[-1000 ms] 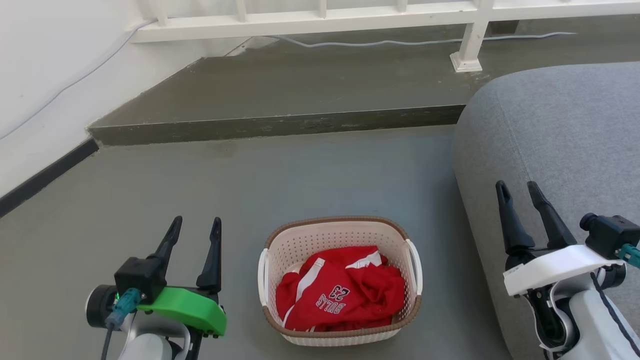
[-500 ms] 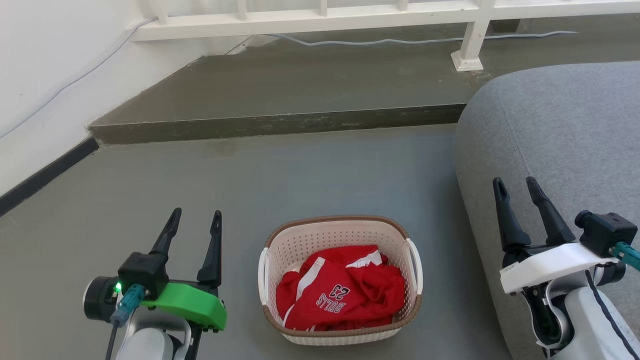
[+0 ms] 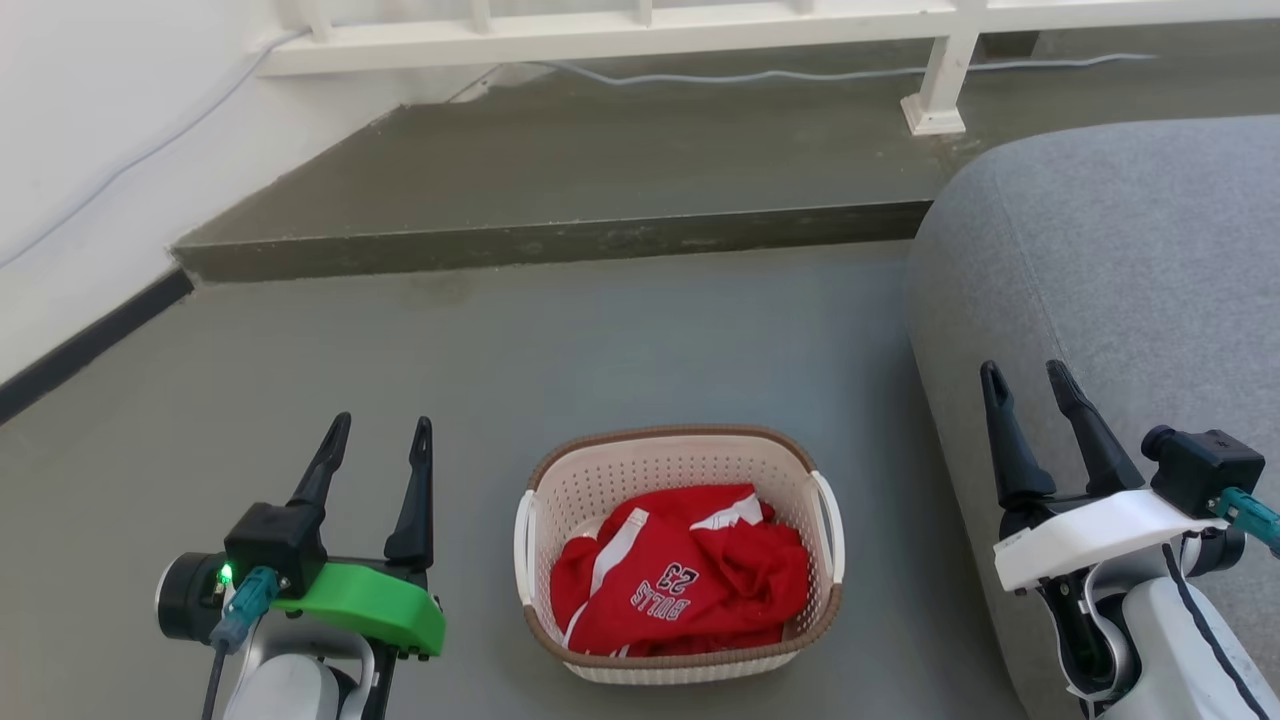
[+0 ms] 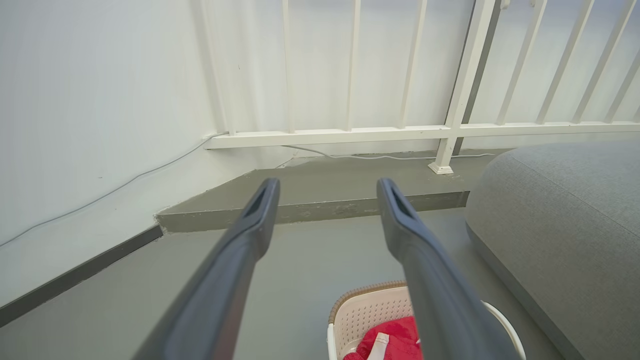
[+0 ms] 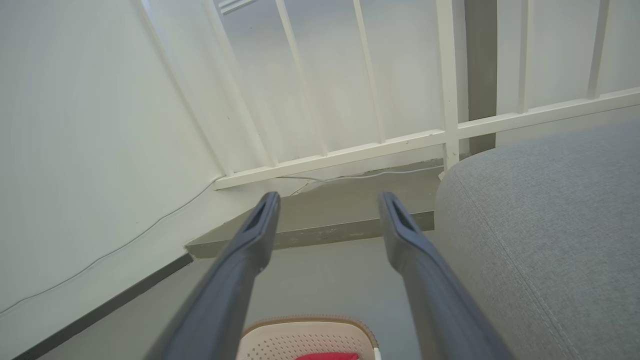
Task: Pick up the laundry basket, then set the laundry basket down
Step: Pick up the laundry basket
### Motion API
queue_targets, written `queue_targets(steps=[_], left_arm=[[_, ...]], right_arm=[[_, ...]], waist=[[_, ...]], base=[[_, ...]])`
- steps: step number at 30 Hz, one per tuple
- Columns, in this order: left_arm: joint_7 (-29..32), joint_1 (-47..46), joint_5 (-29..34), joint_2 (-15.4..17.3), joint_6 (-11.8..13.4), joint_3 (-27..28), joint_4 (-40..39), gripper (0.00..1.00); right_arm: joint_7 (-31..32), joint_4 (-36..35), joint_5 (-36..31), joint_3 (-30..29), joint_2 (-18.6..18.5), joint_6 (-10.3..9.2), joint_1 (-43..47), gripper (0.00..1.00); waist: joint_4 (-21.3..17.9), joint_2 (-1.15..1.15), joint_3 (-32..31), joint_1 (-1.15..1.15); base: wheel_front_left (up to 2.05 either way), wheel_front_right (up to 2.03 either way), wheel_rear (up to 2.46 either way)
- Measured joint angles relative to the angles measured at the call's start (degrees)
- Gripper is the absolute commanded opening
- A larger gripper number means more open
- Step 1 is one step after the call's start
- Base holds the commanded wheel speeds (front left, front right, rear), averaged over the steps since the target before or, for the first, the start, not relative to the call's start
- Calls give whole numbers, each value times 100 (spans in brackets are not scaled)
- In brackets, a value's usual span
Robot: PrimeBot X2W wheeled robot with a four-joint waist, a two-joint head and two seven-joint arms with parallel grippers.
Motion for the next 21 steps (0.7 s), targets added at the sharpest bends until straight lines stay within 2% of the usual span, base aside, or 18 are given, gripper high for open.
queue_targets(steps=[11,21], left_arm=[[0,-37,-54,-9,-3,2,-57,100],[-16,-515,-80,-20,-15,-74,190,100]], right_arm=[[1,5,0,-40,19,47,-207,100],[0,266,-92,-136,14,49,-513,100]], waist=[[-40,0,539,0],[-86,0,1270,0]], base=[[0,0,0],[0,0,0]])
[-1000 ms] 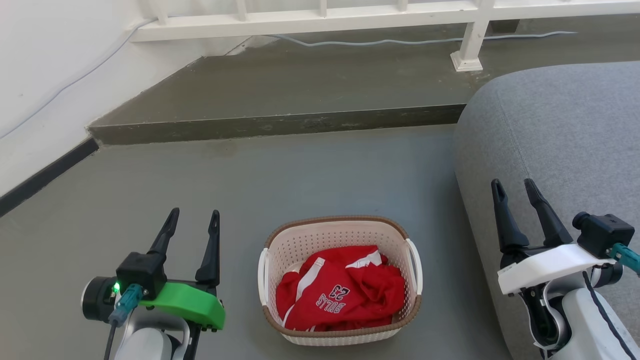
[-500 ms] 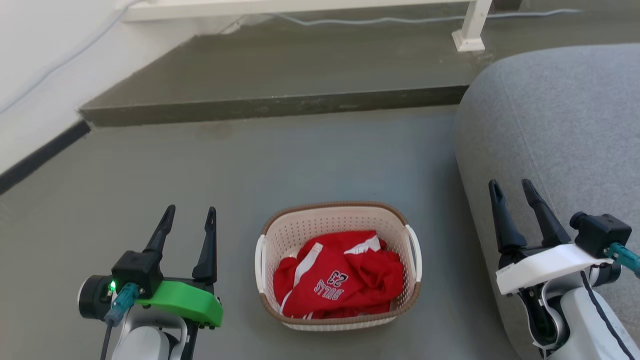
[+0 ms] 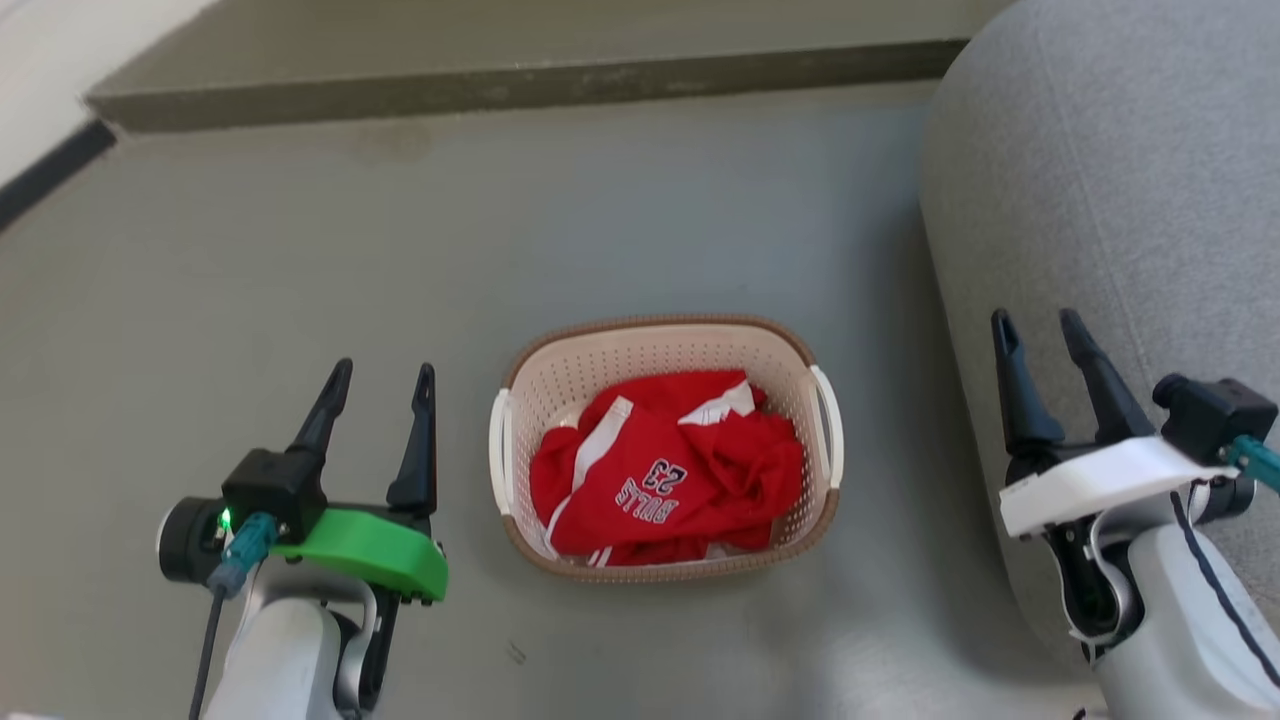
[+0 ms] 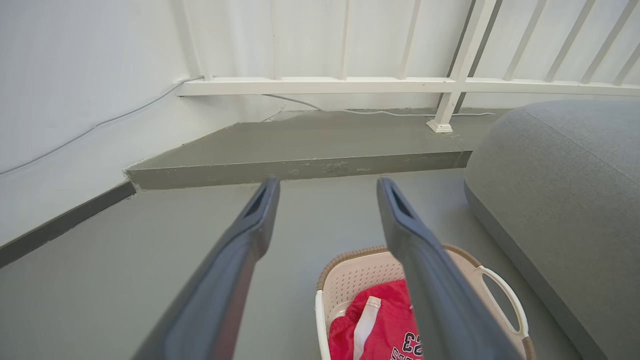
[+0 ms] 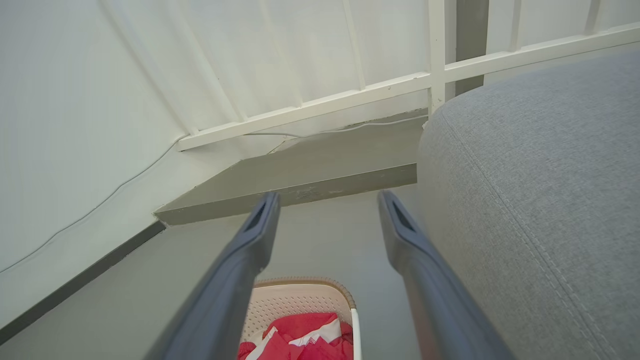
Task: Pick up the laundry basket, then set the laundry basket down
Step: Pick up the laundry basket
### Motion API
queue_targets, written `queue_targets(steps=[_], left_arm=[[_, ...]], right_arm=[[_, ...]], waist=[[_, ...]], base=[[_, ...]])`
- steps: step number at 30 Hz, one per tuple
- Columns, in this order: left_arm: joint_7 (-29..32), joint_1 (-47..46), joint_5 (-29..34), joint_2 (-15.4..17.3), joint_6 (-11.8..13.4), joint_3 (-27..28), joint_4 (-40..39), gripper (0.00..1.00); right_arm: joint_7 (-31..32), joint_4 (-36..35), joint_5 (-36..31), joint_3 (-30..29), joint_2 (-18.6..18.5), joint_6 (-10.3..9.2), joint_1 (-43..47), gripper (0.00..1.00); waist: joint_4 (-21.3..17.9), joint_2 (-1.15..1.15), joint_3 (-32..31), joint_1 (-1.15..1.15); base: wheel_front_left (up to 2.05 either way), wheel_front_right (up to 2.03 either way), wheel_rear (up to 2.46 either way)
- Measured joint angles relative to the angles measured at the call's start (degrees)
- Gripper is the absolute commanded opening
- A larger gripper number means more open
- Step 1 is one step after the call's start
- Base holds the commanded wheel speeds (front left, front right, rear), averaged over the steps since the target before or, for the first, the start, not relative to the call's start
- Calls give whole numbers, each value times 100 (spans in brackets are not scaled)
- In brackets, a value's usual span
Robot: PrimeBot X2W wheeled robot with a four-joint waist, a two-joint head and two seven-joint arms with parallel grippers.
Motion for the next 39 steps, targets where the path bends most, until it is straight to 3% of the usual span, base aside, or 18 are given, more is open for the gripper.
queue_targets(steps=[19,39], left_arm=[[-1,-1312,-132,-35,-47,-48,701,100],[-1,-2508,-635,-98,-200,-480,2153,100]], right_arm=[[-7,797,1,63,2,18,-1316,100],[78,2495,203,324,74,53,-2535,100]], waist=[[-30,0,1450,0],[60,0,2793,0]], base=[[0,0,0],[0,0,0]])
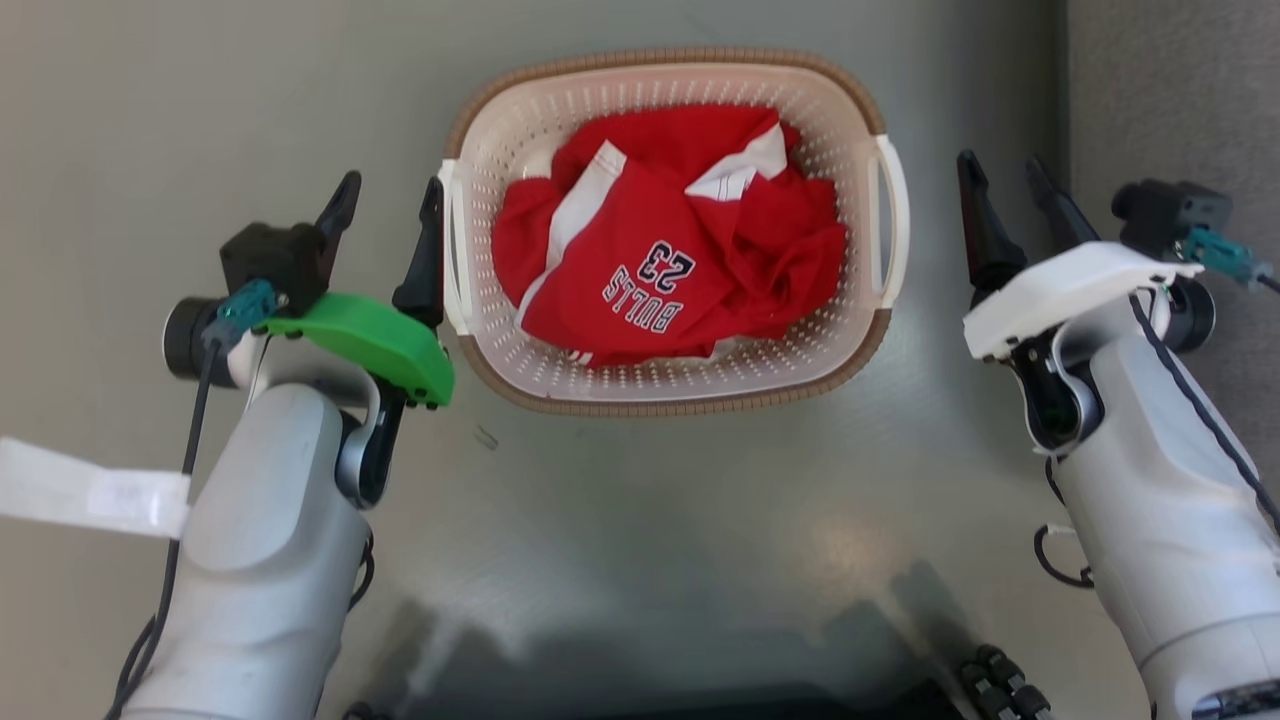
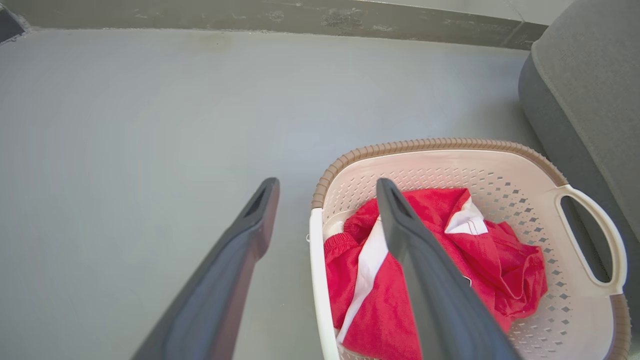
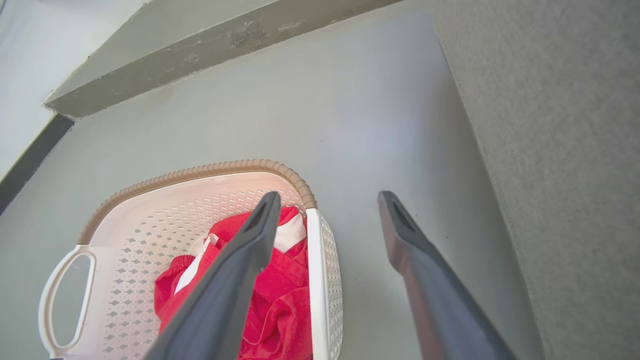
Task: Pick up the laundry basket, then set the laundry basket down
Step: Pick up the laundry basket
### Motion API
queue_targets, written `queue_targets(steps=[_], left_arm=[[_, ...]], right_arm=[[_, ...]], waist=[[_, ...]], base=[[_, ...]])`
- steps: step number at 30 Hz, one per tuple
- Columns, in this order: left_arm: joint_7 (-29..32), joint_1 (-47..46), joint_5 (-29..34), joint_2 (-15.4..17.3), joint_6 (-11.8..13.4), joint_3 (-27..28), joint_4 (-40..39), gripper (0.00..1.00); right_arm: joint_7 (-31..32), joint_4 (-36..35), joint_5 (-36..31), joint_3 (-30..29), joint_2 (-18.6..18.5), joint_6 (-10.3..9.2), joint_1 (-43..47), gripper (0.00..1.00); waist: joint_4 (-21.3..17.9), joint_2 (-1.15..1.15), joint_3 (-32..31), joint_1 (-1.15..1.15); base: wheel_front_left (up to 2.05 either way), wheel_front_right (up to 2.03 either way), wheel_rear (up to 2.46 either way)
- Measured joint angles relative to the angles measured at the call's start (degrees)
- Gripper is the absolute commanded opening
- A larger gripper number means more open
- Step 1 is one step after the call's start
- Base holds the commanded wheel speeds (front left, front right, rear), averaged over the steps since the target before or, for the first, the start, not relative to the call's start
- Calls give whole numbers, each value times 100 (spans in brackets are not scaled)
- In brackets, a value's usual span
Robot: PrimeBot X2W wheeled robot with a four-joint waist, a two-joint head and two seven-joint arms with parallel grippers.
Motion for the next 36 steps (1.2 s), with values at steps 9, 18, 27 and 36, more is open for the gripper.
queue_targets(steps=[9,18,27,36], left_arm=[[0,-487,-232,-20,-52,-203,604,100],[87,-876,-505,-32,-101,-508,1107,100],[241,-1343,-775,-34,-145,-706,1533,100],[307,-1573,-1080,-35,-151,-770,1901,100]], right_arm=[[96,520,78,318,81,0,-531,100],[179,894,290,612,125,0,-961,100],[237,1183,502,923,143,0,-1405,100],[292,1389,723,1192,182,0,-1619,100]], waist=[[7,0,496,0],[20,0,879,0],[28,0,1271,0],[-36,0,1483,0]], base=[[0,0,0],[0,0,0],[0,0,0],[0,0,0]])
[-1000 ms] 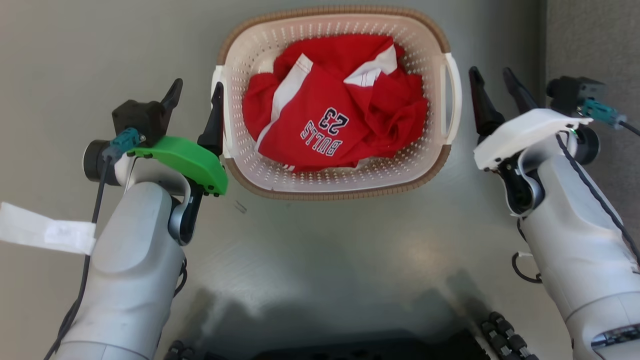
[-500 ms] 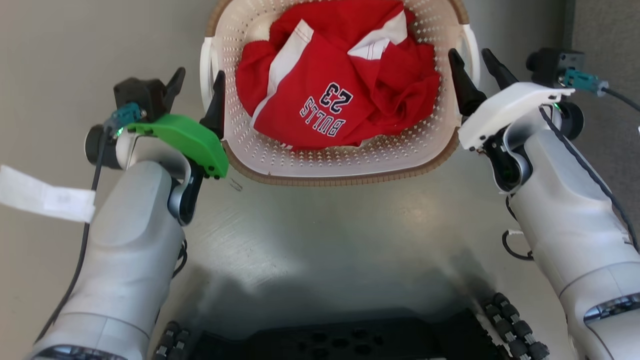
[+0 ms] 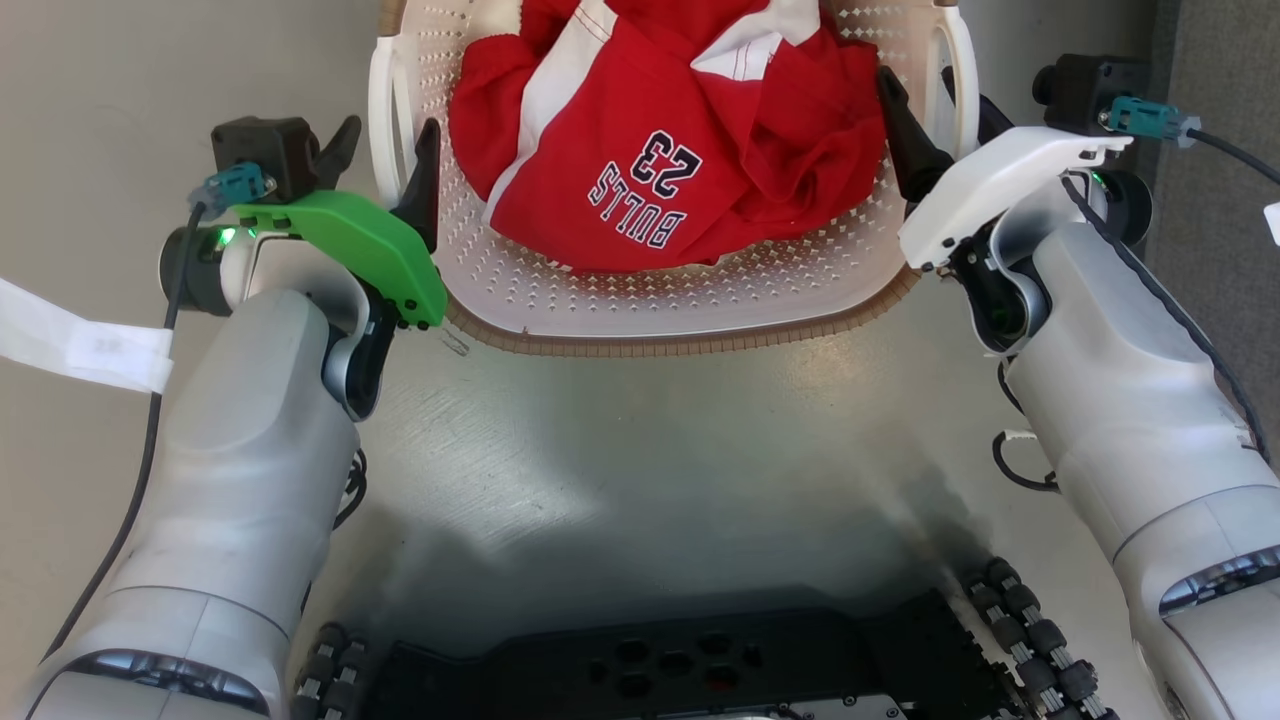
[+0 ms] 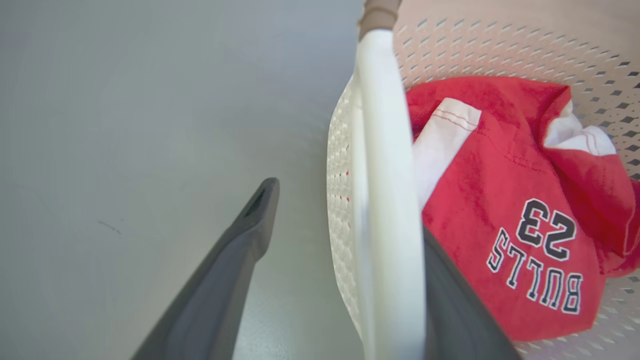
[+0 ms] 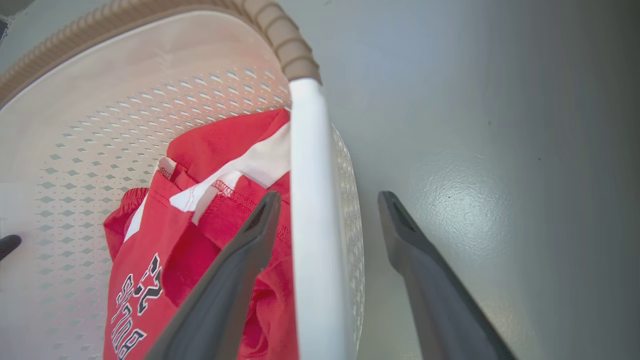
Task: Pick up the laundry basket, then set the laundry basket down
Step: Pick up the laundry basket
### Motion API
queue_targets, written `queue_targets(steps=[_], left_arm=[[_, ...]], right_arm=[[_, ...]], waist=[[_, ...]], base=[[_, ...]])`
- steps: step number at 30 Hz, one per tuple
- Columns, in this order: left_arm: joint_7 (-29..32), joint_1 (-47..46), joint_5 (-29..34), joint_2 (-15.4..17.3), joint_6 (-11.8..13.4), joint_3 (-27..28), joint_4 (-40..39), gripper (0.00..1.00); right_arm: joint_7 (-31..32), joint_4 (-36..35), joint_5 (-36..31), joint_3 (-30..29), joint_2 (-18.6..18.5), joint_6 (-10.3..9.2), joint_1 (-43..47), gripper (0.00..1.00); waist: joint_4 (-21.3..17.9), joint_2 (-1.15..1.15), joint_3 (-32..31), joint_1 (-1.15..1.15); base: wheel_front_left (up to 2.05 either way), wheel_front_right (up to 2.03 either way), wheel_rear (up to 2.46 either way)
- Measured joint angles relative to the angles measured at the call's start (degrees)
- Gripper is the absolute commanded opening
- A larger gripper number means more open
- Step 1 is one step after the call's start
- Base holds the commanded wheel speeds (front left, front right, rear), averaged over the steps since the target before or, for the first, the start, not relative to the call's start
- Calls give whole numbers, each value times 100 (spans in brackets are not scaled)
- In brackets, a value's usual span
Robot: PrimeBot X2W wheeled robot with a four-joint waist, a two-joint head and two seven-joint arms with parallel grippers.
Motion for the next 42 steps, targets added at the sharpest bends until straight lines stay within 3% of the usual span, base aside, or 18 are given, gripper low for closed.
queue_targets(steps=[2,3,4,5,6,7,8,9,10,26,42], left_arm=[[-1,-7,-30,0,-1,-53,82,100],[-2,-11,-30,0,-1,-77,102,100],[-2,-19,-31,-1,-1,-97,118,92],[-2,-37,-40,-1,-1,-109,141,72],[-3,-67,-67,-1,-1,-118,169,48],[-3,-103,-89,-4,-4,-127,198,40],[-4,-130,-111,-12,-23,-134,218,29],[-5,-147,-146,-16,-45,-146,231,9],[-12,-158,-196,-27,-52,-166,238,0],[-131,-265,-532,-58,-43,-511,481,0],[-68,71,-990,-67,-46,-872,862,0]], right_arm=[[-16,32,42,60,4,0,-36,100],[-22,57,69,81,13,0,-44,89],[-24,77,97,101,23,0,-45,78],[-26,93,111,122,27,0,-47,69],[-44,107,136,138,31,0,-51,50],[-47,121,144,156,33,0,-60,29],[-47,138,158,177,33,0,-74,0],[-48,155,190,197,34,0,-91,0],[-53,172,201,222,41,0,-114,0],[-194,411,482,591,97,-1,-170,0],[-157,702,815,1141,127,-1,125,0]], waist=[[-11,0,12,0],[-16,0,17,0],[-21,0,21,0],[-25,0,26,0],[-29,0,31,0],[-32,0,36,0],[-36,0,40,0],[-38,0,43,0],[-40,0,45,0],[-14,0,-189,0],[-59,0,-1174,0]], base=[[0,0,0],[0,0,0],[0,0,0],[0,0,0],[0,0,0],[0,0,0],[0,0,0],[0,0,0],[0,0,0],[0,0,0],[0,0,0]])
